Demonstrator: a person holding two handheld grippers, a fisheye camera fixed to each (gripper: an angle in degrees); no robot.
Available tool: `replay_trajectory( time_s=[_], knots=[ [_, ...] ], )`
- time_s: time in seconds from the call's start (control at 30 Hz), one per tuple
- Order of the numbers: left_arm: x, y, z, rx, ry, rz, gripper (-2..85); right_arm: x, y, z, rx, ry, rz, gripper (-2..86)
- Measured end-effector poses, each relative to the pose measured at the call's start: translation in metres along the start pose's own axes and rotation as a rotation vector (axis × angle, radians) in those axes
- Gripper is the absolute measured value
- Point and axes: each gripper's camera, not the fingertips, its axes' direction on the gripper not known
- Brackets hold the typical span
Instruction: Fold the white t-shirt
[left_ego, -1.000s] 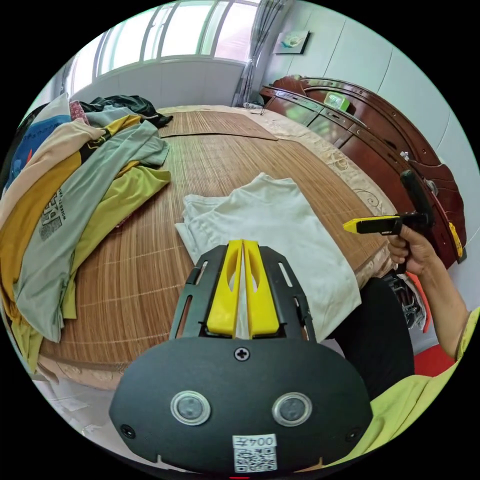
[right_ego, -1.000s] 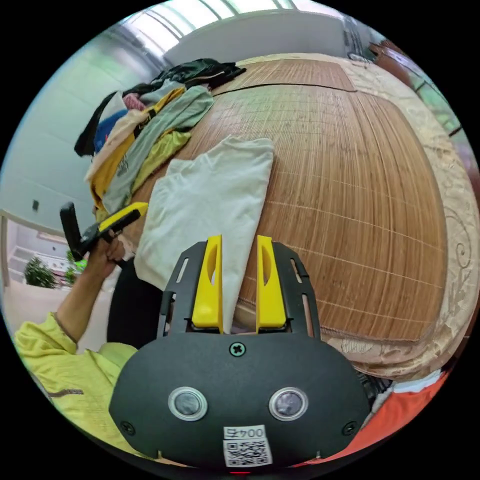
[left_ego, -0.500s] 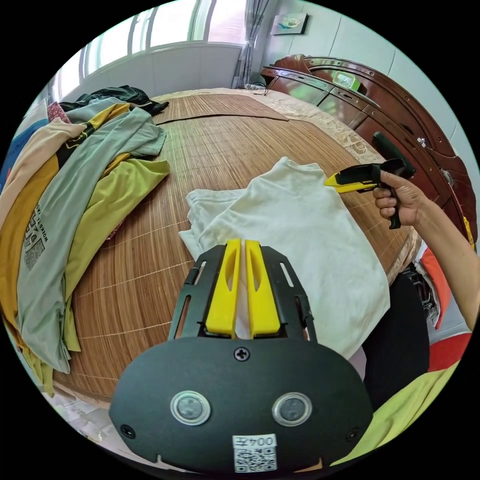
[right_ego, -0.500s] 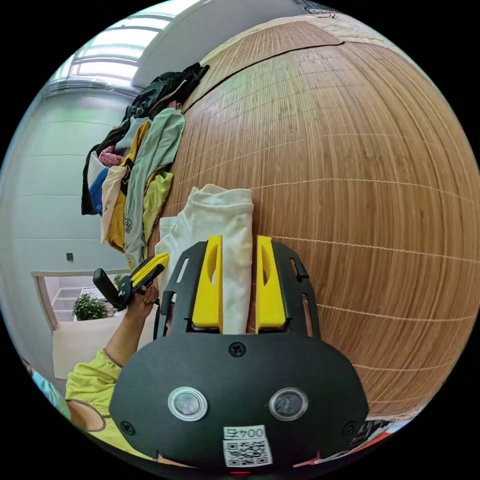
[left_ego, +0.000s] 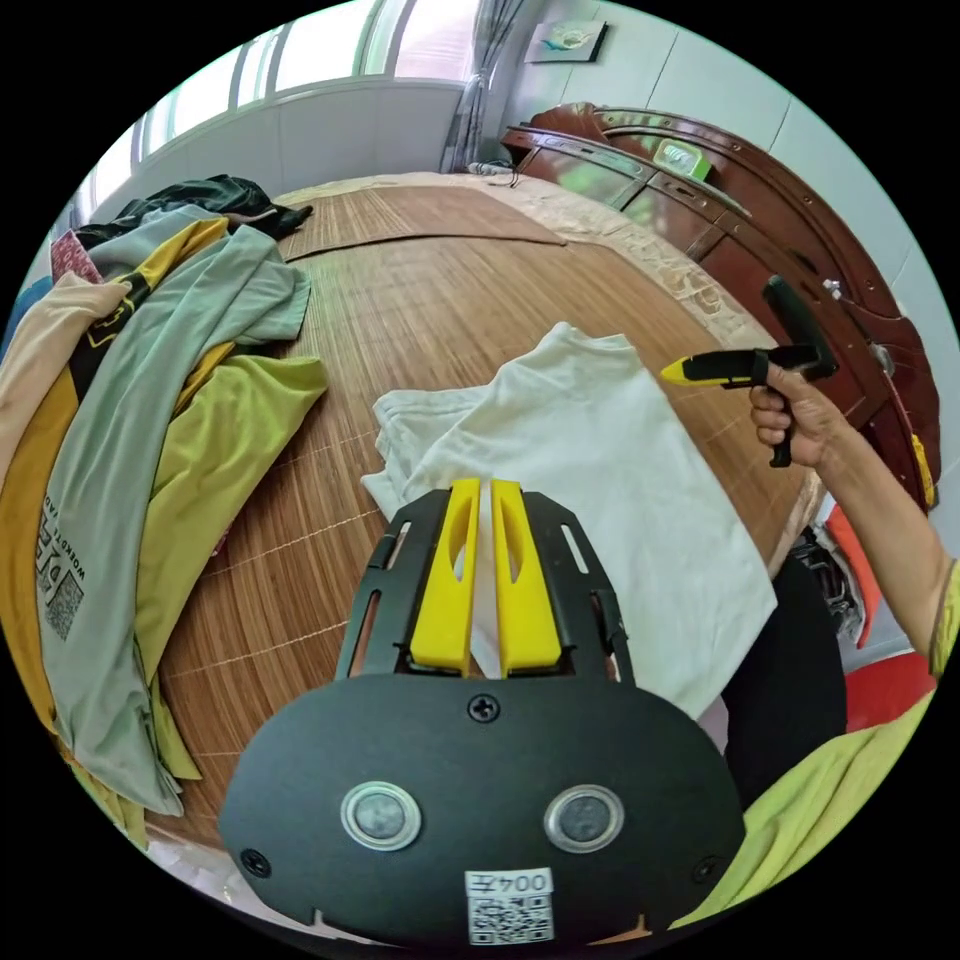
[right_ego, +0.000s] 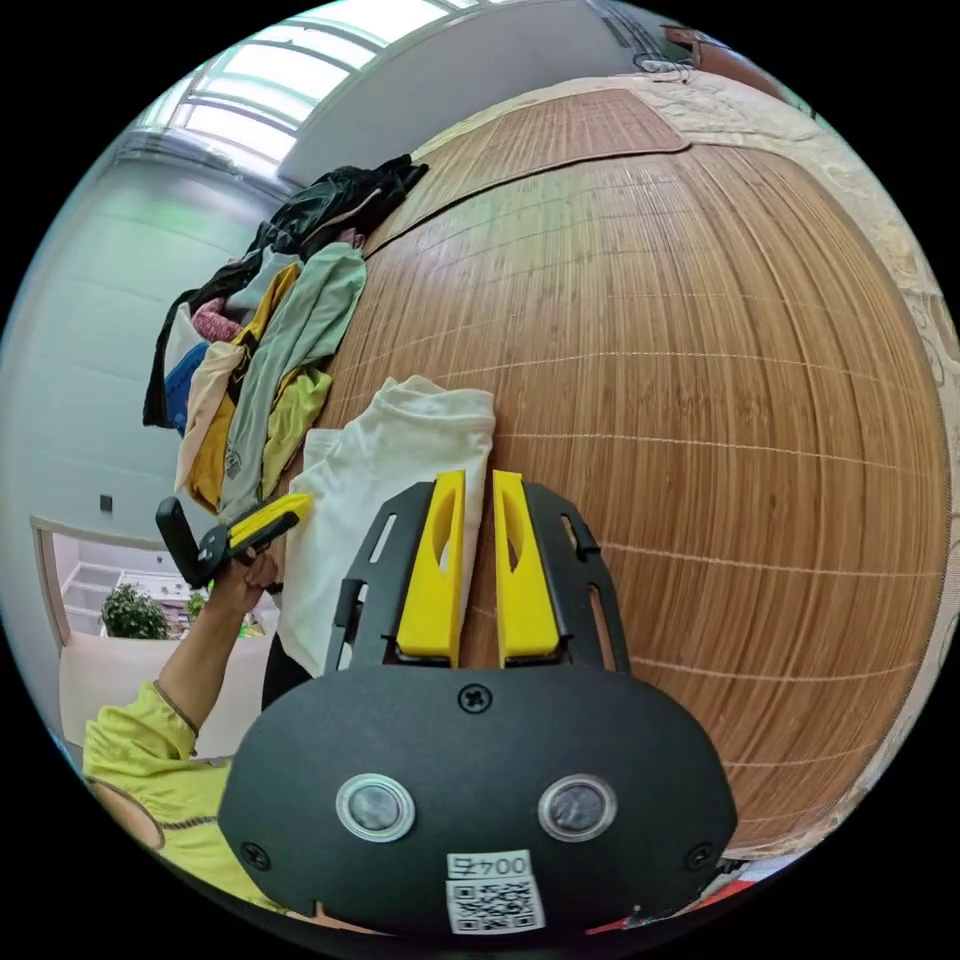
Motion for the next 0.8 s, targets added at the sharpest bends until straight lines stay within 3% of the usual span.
replay_trajectory(
  time_s=[0.13, 0.37, 0.43, 0.57, 0.7, 0.8],
  knots=[
    [0.022, 0.048, -0.057, 0.041, 0.113, 0.057, 0.7, -0.021, 0.073, -0.020, -0.066, 0.048, -0.121, 8.4],
    [-0.004, 0.127, -0.057, -0.031, 0.060, 0.005, 0.3, -0.016, 0.169, -0.035, -0.119, 0.046, -0.077, 8.1],
    [-0.018, 0.124, -0.078, -0.029, 0.085, -0.068, 0.3, -0.002, 0.189, -0.041, -0.098, -0.042, -0.015, 8.2],
    [-0.010, 0.129, -0.137, 0.042, 0.063, -0.002, 0.3, 0.009, 0.211, -0.049, -0.092, -0.100, 0.008, 8.5],
    [-0.034, 0.146, -0.117, -0.091, -0.016, 0.039, 0.3, 0.024, 0.220, -0.056, -0.057, -0.202, 0.056, 9.6],
    [-0.078, 0.147, -0.133, -0.048, 0.067, -0.078, 0.5, 0.036, 0.213, -0.055, -0.077, -0.255, 0.089, 10.6]
  ],
)
